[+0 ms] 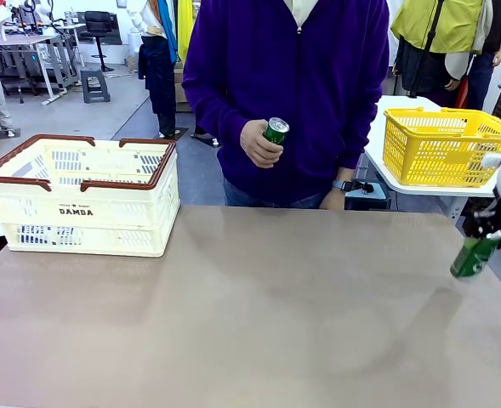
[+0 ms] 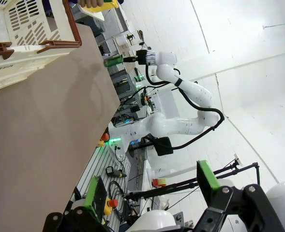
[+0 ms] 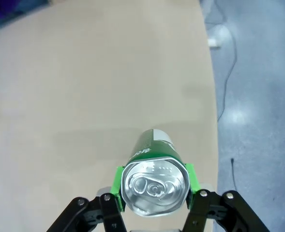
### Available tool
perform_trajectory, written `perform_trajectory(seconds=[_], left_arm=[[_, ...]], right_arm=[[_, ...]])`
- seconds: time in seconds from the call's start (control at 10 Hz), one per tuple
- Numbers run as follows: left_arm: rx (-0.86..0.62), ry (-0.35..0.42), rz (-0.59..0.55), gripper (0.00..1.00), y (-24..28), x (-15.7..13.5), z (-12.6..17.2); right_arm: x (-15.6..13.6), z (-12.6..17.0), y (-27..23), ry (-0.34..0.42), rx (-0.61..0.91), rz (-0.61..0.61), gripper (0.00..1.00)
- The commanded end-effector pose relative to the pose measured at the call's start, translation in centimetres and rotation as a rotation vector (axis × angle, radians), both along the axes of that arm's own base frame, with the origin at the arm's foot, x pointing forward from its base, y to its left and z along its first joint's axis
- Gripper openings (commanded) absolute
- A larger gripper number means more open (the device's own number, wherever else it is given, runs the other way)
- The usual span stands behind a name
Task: Place the drinks into the Shopping basket.
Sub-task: Pick up one drink and place it into the Shopping basket.
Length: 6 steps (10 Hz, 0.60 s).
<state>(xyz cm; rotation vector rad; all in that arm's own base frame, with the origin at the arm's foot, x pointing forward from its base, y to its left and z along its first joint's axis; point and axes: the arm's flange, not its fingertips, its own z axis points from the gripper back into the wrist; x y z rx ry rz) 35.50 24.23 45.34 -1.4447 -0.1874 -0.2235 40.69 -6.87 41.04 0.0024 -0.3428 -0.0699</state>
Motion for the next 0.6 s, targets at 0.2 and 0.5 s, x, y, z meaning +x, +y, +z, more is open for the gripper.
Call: perform_trajectory(seconds=[0.2, 0.5], left_arm=[[-0.002, -0.005, 0.006, 1.0, -0.2, -0.1, -0.1], [-0.002, -0.005, 0.006, 1.0, -0.2, -0.1, -0.1]], right_arm=[[-1.3, 14.1, 10.0, -0.237, 0.077, 0.466, 0.0], [-3.1, 14.7, 21.0, -0.264, 0.119, 0.841, 0.0]])
